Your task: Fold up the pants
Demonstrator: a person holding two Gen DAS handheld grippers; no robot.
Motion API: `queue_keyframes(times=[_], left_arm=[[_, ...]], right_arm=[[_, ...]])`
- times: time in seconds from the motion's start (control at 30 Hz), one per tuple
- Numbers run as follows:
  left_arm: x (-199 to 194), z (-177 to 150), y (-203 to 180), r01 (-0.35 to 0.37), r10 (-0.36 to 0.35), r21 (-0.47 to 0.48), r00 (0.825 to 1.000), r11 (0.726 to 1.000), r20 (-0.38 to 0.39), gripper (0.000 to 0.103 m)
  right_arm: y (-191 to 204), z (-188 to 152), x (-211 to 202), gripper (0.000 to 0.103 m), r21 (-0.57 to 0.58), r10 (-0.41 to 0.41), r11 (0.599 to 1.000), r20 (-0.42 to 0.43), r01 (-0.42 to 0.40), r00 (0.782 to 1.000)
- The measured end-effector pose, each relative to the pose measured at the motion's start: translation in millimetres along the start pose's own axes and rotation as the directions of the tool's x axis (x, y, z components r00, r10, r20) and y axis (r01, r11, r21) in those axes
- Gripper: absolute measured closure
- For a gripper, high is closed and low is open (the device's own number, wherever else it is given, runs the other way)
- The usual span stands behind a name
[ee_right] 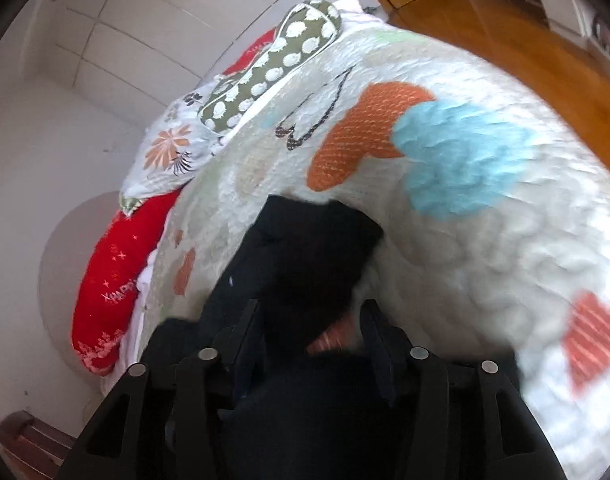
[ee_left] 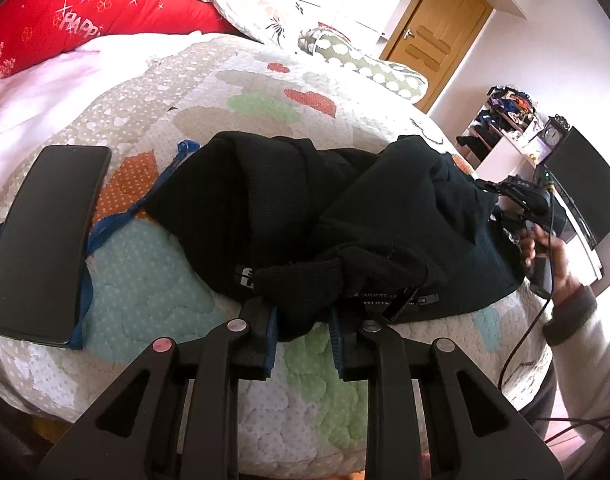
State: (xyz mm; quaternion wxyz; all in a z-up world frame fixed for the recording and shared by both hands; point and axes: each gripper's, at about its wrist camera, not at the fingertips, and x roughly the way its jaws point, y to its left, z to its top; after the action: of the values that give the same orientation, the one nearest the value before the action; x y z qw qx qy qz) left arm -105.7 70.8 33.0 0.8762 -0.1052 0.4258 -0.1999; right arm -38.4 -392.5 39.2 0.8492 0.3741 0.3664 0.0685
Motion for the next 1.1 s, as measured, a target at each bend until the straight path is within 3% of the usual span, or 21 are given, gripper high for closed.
queue_keyframes(times=[0.03, 0.07, 0.13, 0.23, 0.37, 0.47, 0.53, 0.6, 0.7, 0.73, 0.77, 0.8, 0.9, 0.97, 1.1], left_arm=[[-0.1, 0.4, -0.2, 0.0, 0.0, 0.003, 1.0, 1.0, -0.001, 0.082], [-0.6, 0.9, -0.7, 0.0, 0.0, 0.004, 1.0, 1.0, -0.002, 0.082], [-1.5, 1.4, 0.1, 0.004, -0.004, 0.007, 1.0, 1.0, -0.004, 0.082], [-3.9, 2.0, 3.3, 0.012, -0.012, 0.001, 1.0, 1.0, 0.003, 0.08], [-5.8, 1.2, 9.6, 0.03, -0.03, -0.025, 0.999, 0.999, 0.017, 0.08], [-2.2, 0.8, 9.0, 0.019, -0.018, -0.046, 1.0, 0.999, 0.014, 0.08], [-5.5, 1.3, 5.8, 0.01, -0.009, -0.042, 1.0, 0.999, 0.014, 0.078], [-14.6, 0.8, 2.6, -0.005, 0.005, -0.019, 1.0, 1.0, 0.015, 0.074], [-31.9, 0.6, 6.1, -0.025, 0.025, -0.006, 0.999, 1.0, 0.033, 0.068], [-37.0, 0.9, 8.1, -0.029, 0.03, -0.008, 0.999, 1.0, 0.042, 0.059], [-44.5, 1.9, 11.3, -0.039, 0.04, -0.018, 0.997, 0.999, 0.059, 0.046], [-49.4, 3.6, 13.5, -0.043, 0.045, -0.027, 0.996, 0.999, 0.076, 0.04], [-62.1, 13.1, 19.8, -0.022, 0.029, -0.058, 0.991, 0.998, 0.134, 0.035], [-63.9, 21.8, 26.9, -0.003, 0.018, -0.099, 0.988, 0.995, 0.151, 0.026], [-48.0, 36.2, 28.6, -0.019, 0.03, -0.099, 0.992, 0.995, 0.119, 0.026]], right_arm=[[1.0, 1.9, -1.1, 0.096, -0.001, 0.03, 1.0, 0.002, -0.03, 1.0], [3.9, 1.9, -8.4, 0.1, 0.0, 0.061, 0.998, 0.015, -0.061, 0.998], [16.0, -3.3, -37.0, 0.1, -0.063, 0.089, 0.994, 0.055, -0.086, 0.994], [30.7, -21.5, -87.6, 0.1, -0.184, 0.063, 0.982, 0.092, -0.046, 0.994], [19.1, -66.0, -140.7, 0.1, -0.271, -0.058, 0.959, 0.113, 0.087, 0.992], [-8.1, -84.7, -125.6, 0.1, -0.244, -0.188, 0.951, 0.035, 0.191, 0.982], [-22.2, -89.7, -117.8, 0.097, -0.191, -0.212, 0.96, -0.03, 0.203, 0.977], [-23.4, -91.2, -132.7, 0.095, -0.178, -0.197, 0.964, 0.01, 0.196, 0.98], [-19.0, -84.8, -157.2, 0.07, -0.154, -0.24, 0.955, 0.106, 0.254, 0.965], [-16.0, -83.0, -163.3, 0.064, -0.153, -0.235, 0.955, 0.126, 0.253, 0.964], [-7.8, -79.7, -166.7, 0.063, -0.164, -0.201, 0.961, 0.137, 0.222, 0.97], [0.2, -77.9, -168.0, 0.063, -0.176, -0.166, 0.966, 0.136, 0.189, 0.977], [30.8, -69.0, -145.8, 0.059, -0.237, -0.041, 0.969, 0.097, 0.063, 0.994], [52.9, -66.6, -120.1, 0.057, -0.301, -0.015, 0.953, 0.051, 0.03, 0.999], [96.5, -62.0, -58.4, 0.057, -0.429, 0.003, 0.903, -0.04, -0.02, 0.999]])
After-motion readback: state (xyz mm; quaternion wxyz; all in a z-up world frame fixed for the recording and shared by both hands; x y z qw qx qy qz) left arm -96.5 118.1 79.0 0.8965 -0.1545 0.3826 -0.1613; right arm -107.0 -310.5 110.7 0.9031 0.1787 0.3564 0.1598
